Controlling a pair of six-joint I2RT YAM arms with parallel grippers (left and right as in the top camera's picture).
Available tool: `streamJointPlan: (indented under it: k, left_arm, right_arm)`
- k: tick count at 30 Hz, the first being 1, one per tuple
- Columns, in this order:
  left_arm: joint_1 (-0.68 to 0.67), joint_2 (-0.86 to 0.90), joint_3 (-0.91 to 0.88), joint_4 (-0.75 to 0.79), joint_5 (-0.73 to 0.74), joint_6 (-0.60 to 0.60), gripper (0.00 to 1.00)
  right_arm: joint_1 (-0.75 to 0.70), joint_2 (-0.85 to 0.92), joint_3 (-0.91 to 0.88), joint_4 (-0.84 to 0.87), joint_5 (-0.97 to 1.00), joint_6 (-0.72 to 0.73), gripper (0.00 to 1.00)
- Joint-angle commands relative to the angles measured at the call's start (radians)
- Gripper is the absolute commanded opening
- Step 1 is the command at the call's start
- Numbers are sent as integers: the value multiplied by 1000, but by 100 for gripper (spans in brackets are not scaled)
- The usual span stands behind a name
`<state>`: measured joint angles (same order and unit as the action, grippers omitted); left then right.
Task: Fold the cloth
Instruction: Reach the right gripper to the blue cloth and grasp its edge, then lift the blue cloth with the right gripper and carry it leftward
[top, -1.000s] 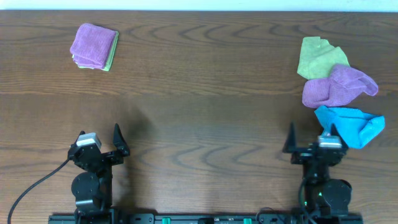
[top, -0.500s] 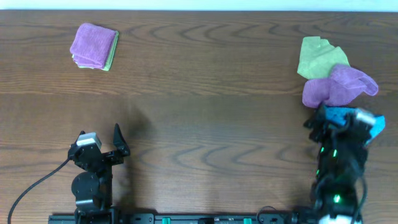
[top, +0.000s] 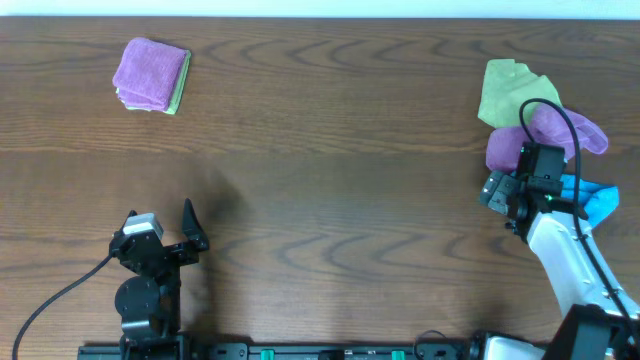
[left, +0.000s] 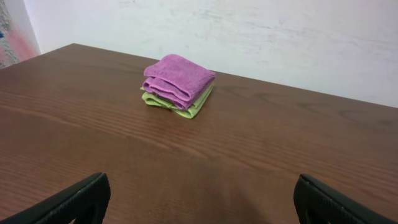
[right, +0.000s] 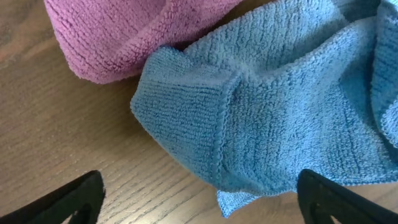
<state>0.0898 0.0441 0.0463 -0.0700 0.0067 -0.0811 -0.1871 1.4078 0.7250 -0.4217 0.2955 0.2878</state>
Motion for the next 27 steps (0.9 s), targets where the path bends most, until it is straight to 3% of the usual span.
streamJointPlan:
  k: [1,2,3,4,5,14,20,27]
  left_arm:
    - [2,-2,-37,-15,-16,7,96]
    - [2,-2,-37,-15,-16,7,96]
    - [2,-2,-37,-15,-16,7,95]
    - [2,-2,-37,-15,-16,7,95]
    - [2,-2,-37,-15,-16,7,95]
    - [2,-2,-37,-15,-16,7,95]
    - [2,-2,-37,-15,-16,7,95]
    - [2,-2,-37,-15,-16,7,96]
  right_arm:
    - [-15,0,27,2,31,11,80]
    - [-19,0,27,3,31,5,47]
    - [-24,0,27,5,31,-5,27]
    - [-29,0,27,9,31,-17,8]
    - [-32,0,27,11,31,-27,1]
    - [-31,-29,103,29,10,-94,1]
    - [9,-80,323,13,-227,-183,1]
    - [186,-80,559,9,-439,-193,1]
